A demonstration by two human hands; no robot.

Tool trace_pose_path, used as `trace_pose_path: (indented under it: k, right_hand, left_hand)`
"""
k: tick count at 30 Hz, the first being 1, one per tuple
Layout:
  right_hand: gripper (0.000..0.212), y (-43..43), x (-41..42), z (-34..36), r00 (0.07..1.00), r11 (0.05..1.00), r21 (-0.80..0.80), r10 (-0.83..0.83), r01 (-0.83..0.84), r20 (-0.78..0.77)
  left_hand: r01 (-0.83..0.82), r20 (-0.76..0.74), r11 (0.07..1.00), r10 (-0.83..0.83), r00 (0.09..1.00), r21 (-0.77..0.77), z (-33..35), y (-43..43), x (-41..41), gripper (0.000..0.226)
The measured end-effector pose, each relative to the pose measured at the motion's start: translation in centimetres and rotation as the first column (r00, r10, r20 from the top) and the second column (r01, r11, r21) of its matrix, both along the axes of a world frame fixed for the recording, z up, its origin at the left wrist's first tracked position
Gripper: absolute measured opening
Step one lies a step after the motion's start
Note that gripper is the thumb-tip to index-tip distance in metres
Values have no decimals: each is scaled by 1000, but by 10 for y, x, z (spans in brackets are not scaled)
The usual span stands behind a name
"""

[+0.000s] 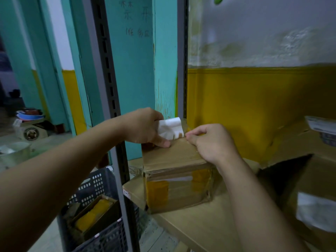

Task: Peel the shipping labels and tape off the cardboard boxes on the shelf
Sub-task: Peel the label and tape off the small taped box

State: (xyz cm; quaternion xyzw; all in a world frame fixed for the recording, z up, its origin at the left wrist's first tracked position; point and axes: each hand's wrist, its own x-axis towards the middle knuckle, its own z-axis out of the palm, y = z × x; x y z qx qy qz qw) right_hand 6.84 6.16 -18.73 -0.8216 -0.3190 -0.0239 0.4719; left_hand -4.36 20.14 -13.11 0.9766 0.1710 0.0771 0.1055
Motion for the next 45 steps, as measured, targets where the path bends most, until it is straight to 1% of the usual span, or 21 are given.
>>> trace_pose_path:
  k: [2,4,7,9,13,16,17,18,19,20,22,23,27,29,33,41,45]
  right_hand:
    - [8,-1,-1,0,1000,1000,3,0,0,-1]
    - [10,-2,-2,0,1000,1000,10,4,-5,5]
    - [12,-4,-3,0,1000,1000,-4,-3,3,11]
    - [10,-4,-3,-1,1000,1000,3,-9,9,0]
    - [9,-5,-5,0,1000,1000,-4,-21,21,17]
    - [12,-5,-5,-1,999,1000,-14,-16,17,29]
    - [13,-5,-5,-1,999,1000,-15,-18,19,27]
    - [16,-4,-4,-1,999,1000,-15,-20,20,25]
    - [19,-4,-4,-1,999,1000,-14,-23,23,26]
    - [23,-4,-3,-2,999,1000,-14,-25,25,27]
    - [26,-4,-3,-2,999,1000,-13,-28,28,26]
    - [25,-4,-3,-2,999,999,-15,-30,31,27]
    - [14,-5,-5,-1,999,999,-32,-28,30,34]
    - [15,-5,-5,0,999,999,-30,-24,25,37]
    - [14,-6,-6,1,999,999,-37,-27,29,42]
    - [11,-5,-5,2,999,998,-55,-33,35,37]
    - [9,-5,-5,2,999,998,-52,-33,35,40]
  left_hand:
    - [-43,-19,999,44,999,27,0,-1,-1,46]
    - [-69,-6,997,69,998,28,-2,-2,-1,45]
    - [-74,39,995,72,997,61,-5,-2,2,31]
    - [-62,36,995,59,998,84,-4,-4,4,25]
    - [-44,12,989,43,999,145,1,-6,10,37]
    - [-35,-51,983,45,998,179,8,-7,13,51]
    - [-32,-77,983,46,996,183,11,-7,13,50]
    - [-28,-89,983,45,995,182,13,-5,14,41]
    - [-26,-82,983,41,996,182,15,-2,16,26]
    - [-24,-69,984,37,997,179,16,2,17,20]
    - [-29,-66,984,41,997,177,17,6,19,32]
    - [-26,-64,983,38,997,184,16,7,21,33]
    - [-43,-10,978,46,999,203,10,10,24,31]
    - [-57,22,978,54,998,199,7,10,25,31]
    - [-66,76,983,54,996,173,6,9,27,25]
    - [-78,119,987,61,991,143,3,14,30,24]
    - [-96,176,987,72,982,131,-4,15,30,25]
